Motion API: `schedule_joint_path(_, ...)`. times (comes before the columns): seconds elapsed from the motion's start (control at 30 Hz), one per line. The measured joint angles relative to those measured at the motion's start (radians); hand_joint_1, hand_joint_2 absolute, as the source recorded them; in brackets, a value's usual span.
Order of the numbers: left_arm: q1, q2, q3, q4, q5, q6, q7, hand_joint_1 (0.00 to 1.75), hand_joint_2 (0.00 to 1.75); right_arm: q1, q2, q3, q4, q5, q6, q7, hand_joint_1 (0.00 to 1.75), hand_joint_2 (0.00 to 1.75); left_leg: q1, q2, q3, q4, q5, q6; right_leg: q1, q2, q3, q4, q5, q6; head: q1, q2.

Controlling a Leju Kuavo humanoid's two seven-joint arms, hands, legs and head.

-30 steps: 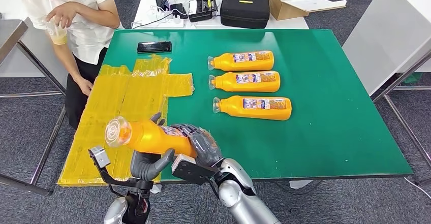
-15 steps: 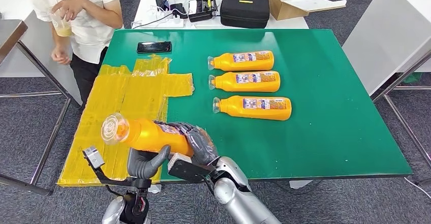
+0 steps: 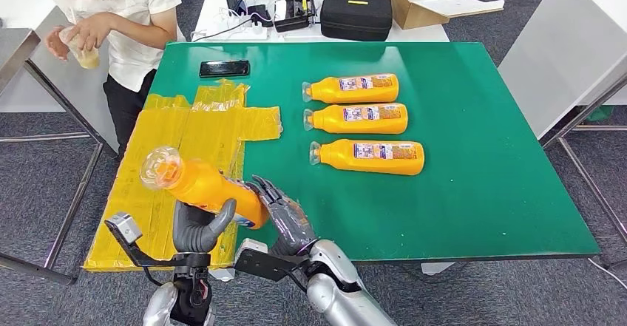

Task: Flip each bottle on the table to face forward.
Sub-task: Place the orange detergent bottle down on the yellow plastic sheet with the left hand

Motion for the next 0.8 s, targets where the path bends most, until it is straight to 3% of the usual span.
schedule_joint_path(0.13, -0.001, 0.000, 0.015, -0.002, -0.052, 0.058, -0.018, 1.75, 1.75, 0.014, 0.002, -0.001, -0.007, 0.007, -0.011, 0.000, 0.00, 1.75, 0.000, 0.000, 0.000, 0.000, 0.000, 0.000, 0.000, 0.000, 0.000, 0.000, 0.000, 0.000, 0.000, 0.000)
schedule_joint_path(0.27, -0.014, -0.001, 0.026, -0.020, -0.443, 0.246, -0.042, 1.75, 1.75, 0.049, 0.000, -0.019, -0.041, 0.030, -0.040, 0.011, 0.00, 1.75, 0.000, 0.000, 0.000, 0.000, 0.000, 0.000, 0.000, 0.000, -0.001, 0.000, 0.000, 0.000, 0.000, 0.000)
schedule_joint_path(0.6, -0.087, 0.000, 0.058, -0.033, -1.235, 0.467, 0.089, 1.75, 1.75, 0.093, -0.009, -0.133, -0.184, 0.089, -0.101, 0.011, 0.00, 1.75, 0.000, 0.000, 0.000, 0.000, 0.000, 0.000, 0.000, 0.000, -0.001, 0.000, 0.001, 0.000, 0.000, 0.000)
schedule_joint_path(0.8, -0.104, 0.000, 0.093, -0.047, -1.358, 0.490, 0.119, 1.75, 1.75, 0.105, -0.010, -0.197, -0.291, 0.102, -0.110, 0.005, 0.00, 1.75, 0.000, 0.000, 0.000, 0.000, 0.000, 0.000, 0.000, 0.000, -0.001, 0.000, 0.000, 0.000, 0.000, 0.000)
